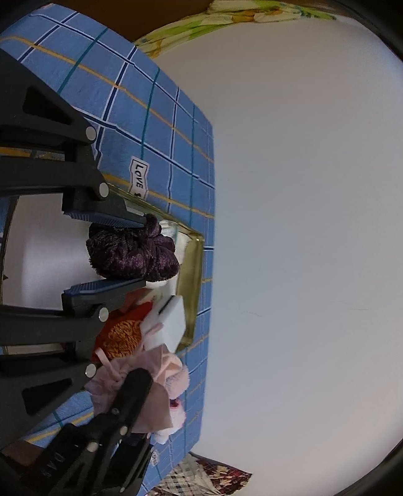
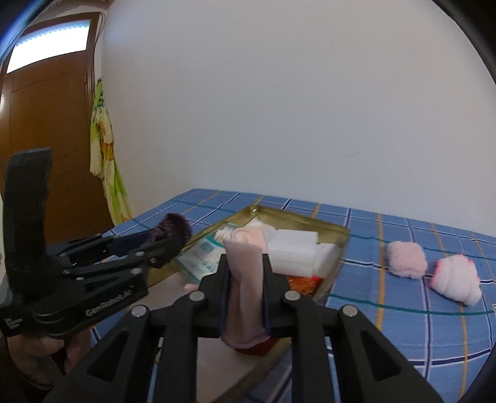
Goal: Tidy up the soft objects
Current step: 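Lower the pink cloth and scrunchie into the gold tin and open both tools, then move both tools from the tin toward the fluffy pink pad and white sock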
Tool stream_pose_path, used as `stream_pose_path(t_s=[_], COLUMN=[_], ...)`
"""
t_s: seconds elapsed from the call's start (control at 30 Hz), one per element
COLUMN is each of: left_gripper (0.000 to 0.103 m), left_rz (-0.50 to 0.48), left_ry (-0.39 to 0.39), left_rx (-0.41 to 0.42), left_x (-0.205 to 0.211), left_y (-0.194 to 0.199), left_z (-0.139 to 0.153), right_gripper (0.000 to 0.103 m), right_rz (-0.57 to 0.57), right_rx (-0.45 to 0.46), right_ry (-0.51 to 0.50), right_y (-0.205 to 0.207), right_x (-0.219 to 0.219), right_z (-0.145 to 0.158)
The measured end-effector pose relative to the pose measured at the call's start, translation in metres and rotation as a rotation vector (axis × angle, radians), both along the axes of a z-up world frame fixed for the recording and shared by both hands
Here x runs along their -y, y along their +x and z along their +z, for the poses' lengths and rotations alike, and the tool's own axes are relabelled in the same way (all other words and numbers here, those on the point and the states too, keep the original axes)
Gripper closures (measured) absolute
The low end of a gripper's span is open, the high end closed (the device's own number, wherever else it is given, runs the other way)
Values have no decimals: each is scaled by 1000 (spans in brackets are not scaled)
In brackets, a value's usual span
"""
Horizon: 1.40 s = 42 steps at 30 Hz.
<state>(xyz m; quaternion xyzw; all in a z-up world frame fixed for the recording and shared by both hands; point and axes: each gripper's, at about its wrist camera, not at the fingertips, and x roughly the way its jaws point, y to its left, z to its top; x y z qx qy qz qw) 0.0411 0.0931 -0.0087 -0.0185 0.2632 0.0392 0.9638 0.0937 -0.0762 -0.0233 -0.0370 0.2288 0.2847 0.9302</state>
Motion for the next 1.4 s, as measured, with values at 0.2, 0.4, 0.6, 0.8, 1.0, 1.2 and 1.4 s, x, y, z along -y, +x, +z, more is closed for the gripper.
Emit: stream_pose_path(t_s=[0.2,0.4,0.6,0.8,1.0,1.2,1.4], left_gripper=[69,63,28,27,27,27,27], left_rz=[2,22,58,46,-40,-119,-148], left_ry=[17,25,23,26,43,17,33], left_rx=[-16,-47,-45,-12,-32,-84,-171], left_x=[-9,-14,-19,0,65,140,199], left_y=[0,3,-3,-4,15,48,107], left_z=[-4,-10,-7,6,7,3,-8], right_gripper=[85,69,25,17,7,4,1], right_rz=[8,18,-3,-60,-206,-399,-522], right_rx=[-39,-62,-26,3,35,0,-120], right_ry=[-12,-9,13,18,1,-30,-48], right_y=[6,9,-1,-12,-13,9,52], right_x=[-9,-10,2,36,110,195,251], right_z=[-15,-21,-18,-11,0,1,-10])
